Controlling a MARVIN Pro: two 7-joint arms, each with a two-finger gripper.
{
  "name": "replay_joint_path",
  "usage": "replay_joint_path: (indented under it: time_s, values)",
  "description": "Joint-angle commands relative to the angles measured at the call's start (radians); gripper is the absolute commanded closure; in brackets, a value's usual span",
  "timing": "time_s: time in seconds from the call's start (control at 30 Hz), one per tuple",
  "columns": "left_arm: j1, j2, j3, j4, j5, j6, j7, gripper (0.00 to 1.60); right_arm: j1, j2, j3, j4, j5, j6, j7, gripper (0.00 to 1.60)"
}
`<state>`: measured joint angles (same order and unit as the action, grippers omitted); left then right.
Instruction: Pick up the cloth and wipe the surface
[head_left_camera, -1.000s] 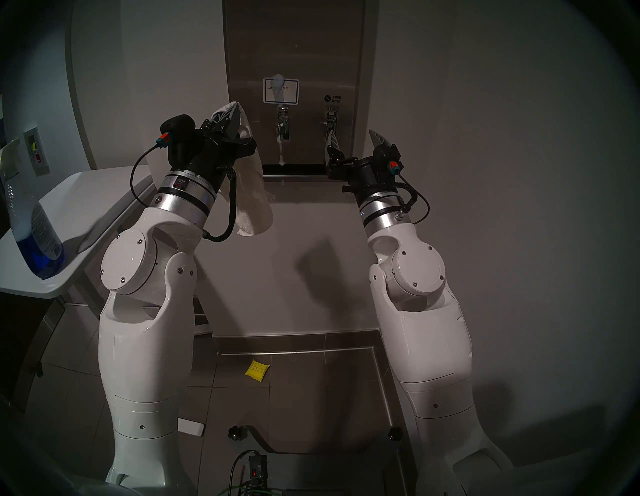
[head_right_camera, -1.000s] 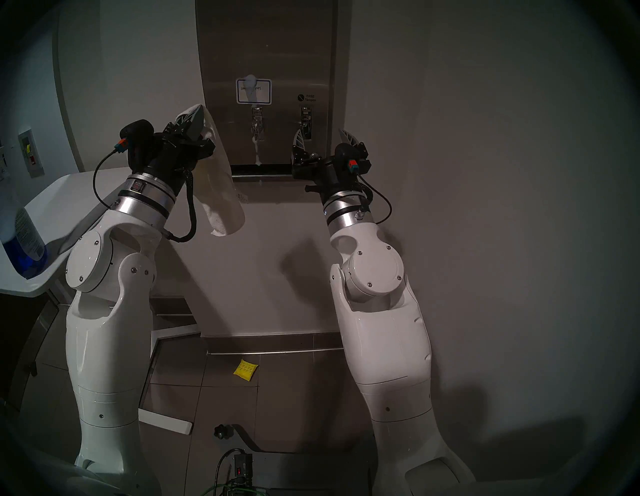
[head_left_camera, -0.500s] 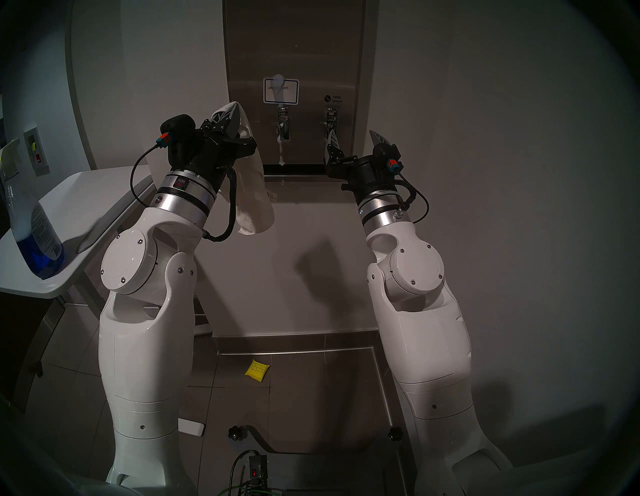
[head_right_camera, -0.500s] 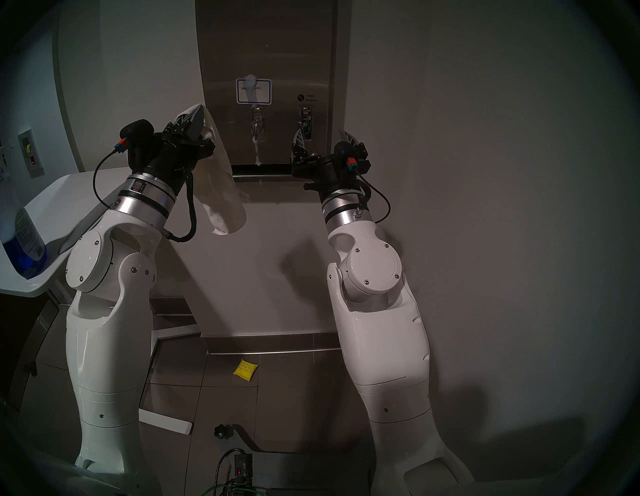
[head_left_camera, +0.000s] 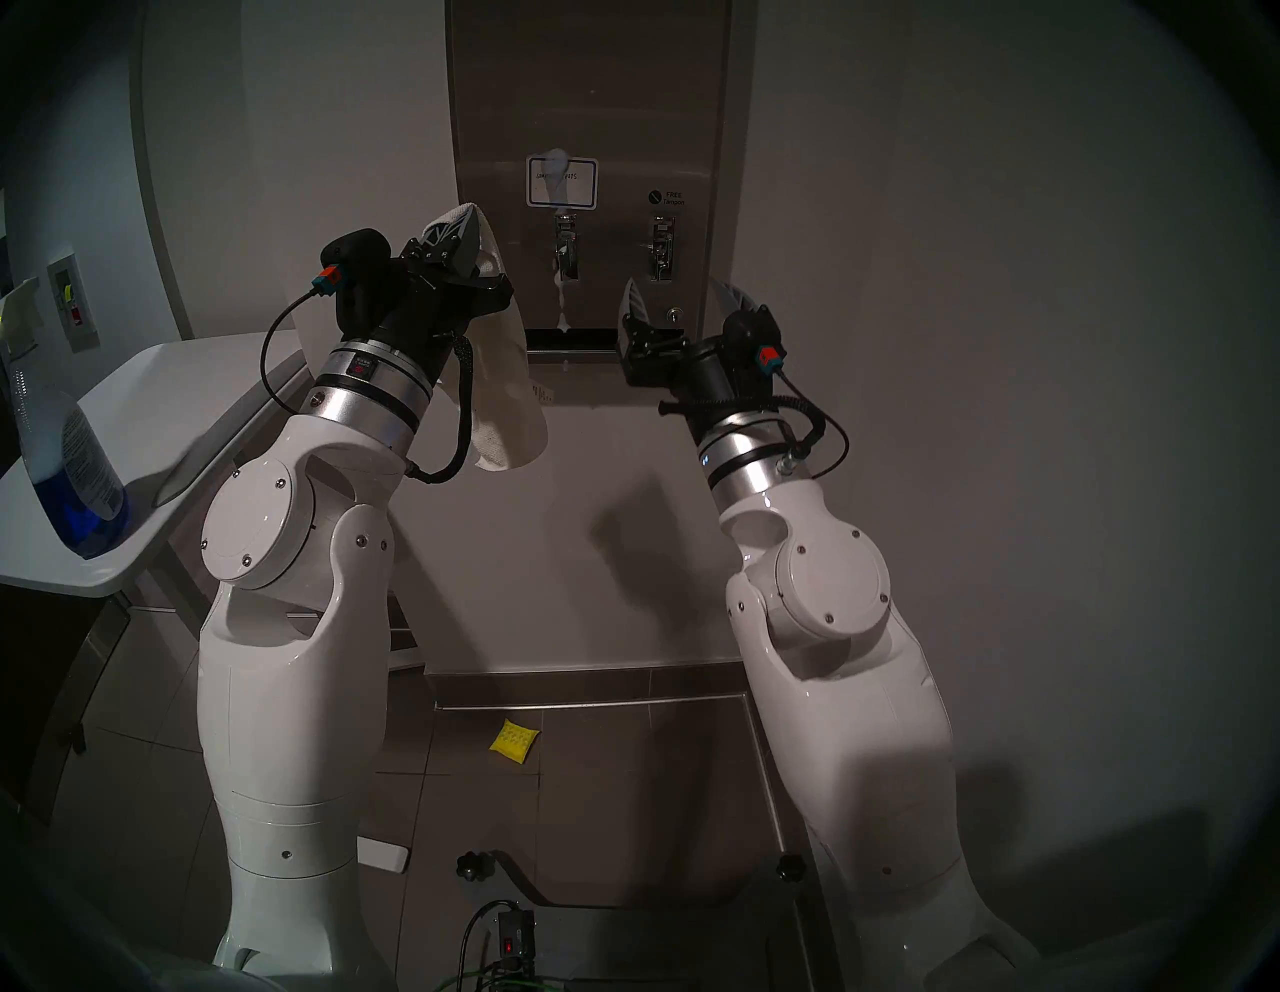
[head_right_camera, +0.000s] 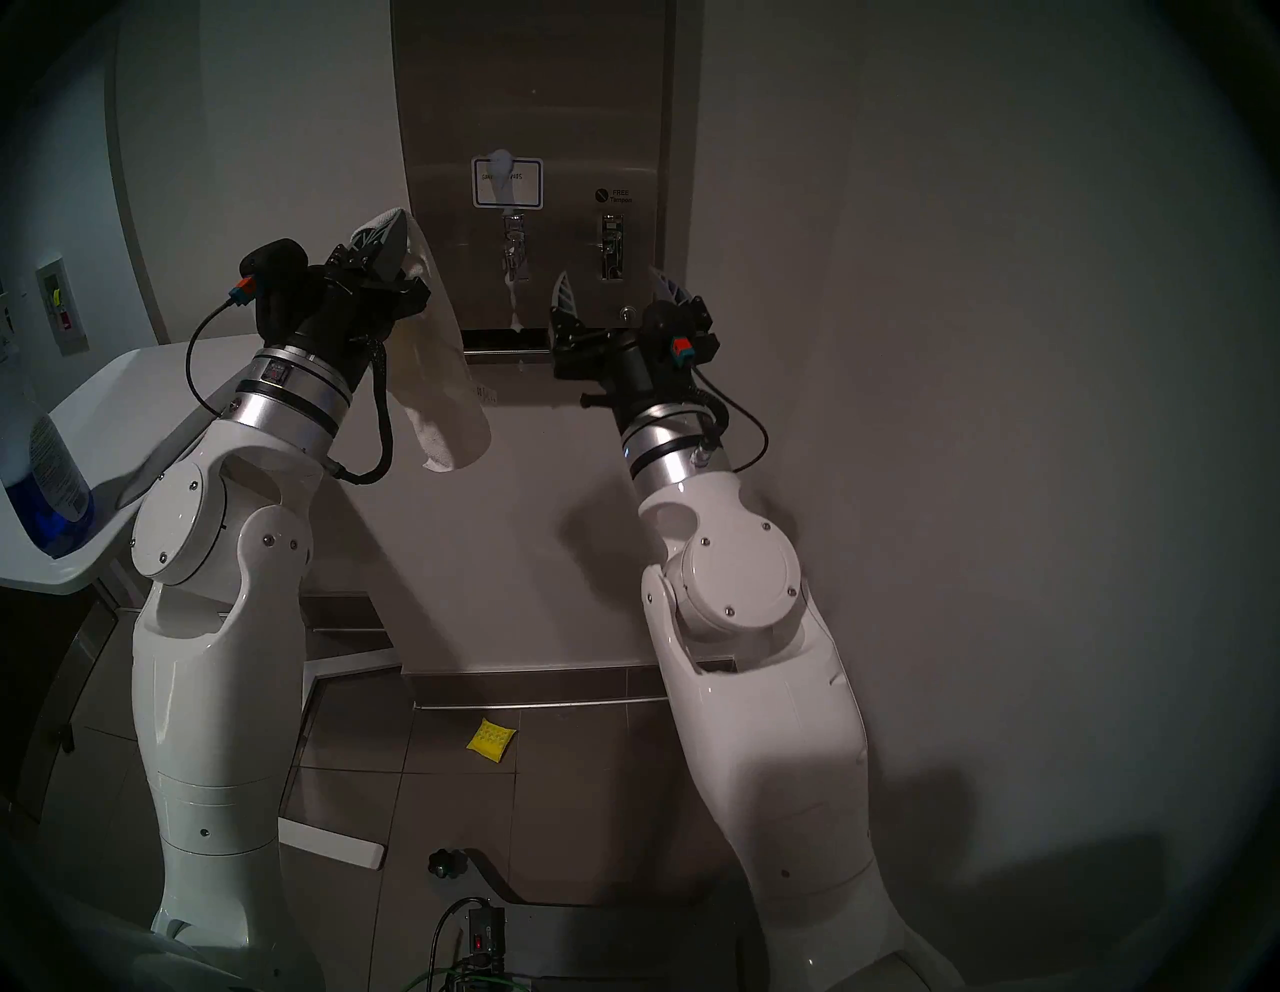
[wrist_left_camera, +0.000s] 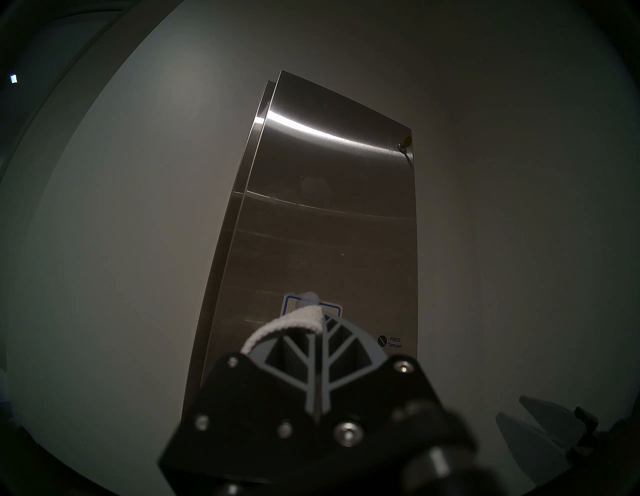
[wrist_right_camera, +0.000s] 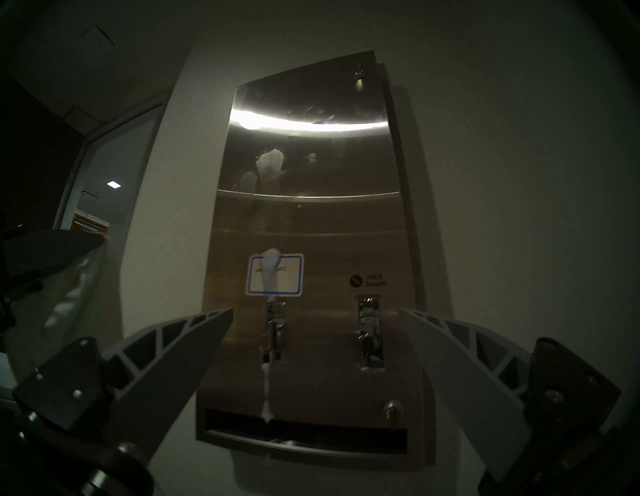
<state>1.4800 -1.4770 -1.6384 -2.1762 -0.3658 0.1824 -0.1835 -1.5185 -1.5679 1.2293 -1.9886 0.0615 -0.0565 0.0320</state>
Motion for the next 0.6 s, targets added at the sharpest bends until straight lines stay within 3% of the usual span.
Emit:
replay_joint_path:
  time_s: [0.0, 0.2, 0.57]
  values:
    - [-0.03, -0.001, 0.0, -0.026, 0.0, -0.012, -0.001, 1.6, -0.119, 0.103, -0.052, -0.106, 0.057, -0.027, 0.01, 0.0]
    - [-0.031, -0.003, -0.001, -0.026, 0.002, -0.012, -0.003, 1.6, -0.211, 0.144, -0.077, -0.167, 0.102, -0.026, 0.077, 0.0]
    - [-0.032, -0.006, -0.001, -0.026, 0.005, -0.012, -0.005, 1.6, -0.218, 0.168, -0.147, -0.164, 0.137, 0.012, 0.151, 0.0]
